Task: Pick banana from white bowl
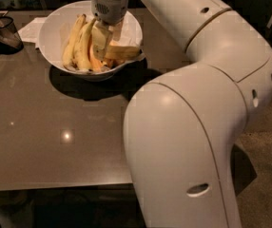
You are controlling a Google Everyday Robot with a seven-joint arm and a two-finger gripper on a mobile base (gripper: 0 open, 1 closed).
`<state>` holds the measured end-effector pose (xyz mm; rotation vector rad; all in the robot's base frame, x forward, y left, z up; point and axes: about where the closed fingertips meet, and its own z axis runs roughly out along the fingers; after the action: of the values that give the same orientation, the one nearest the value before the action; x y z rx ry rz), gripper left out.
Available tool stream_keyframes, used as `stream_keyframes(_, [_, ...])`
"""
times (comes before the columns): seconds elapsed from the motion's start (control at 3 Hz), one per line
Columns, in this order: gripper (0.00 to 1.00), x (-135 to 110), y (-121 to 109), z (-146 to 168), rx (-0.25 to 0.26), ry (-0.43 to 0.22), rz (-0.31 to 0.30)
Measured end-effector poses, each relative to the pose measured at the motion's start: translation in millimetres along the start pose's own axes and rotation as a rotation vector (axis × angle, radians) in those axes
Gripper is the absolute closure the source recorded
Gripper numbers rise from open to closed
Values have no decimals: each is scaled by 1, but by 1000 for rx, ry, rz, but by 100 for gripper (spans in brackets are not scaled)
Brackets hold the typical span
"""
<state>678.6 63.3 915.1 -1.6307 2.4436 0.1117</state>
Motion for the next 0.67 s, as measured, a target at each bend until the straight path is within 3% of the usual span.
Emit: stream_keyframes(0.67, [36, -4, -2, 14, -30, 8, -18])
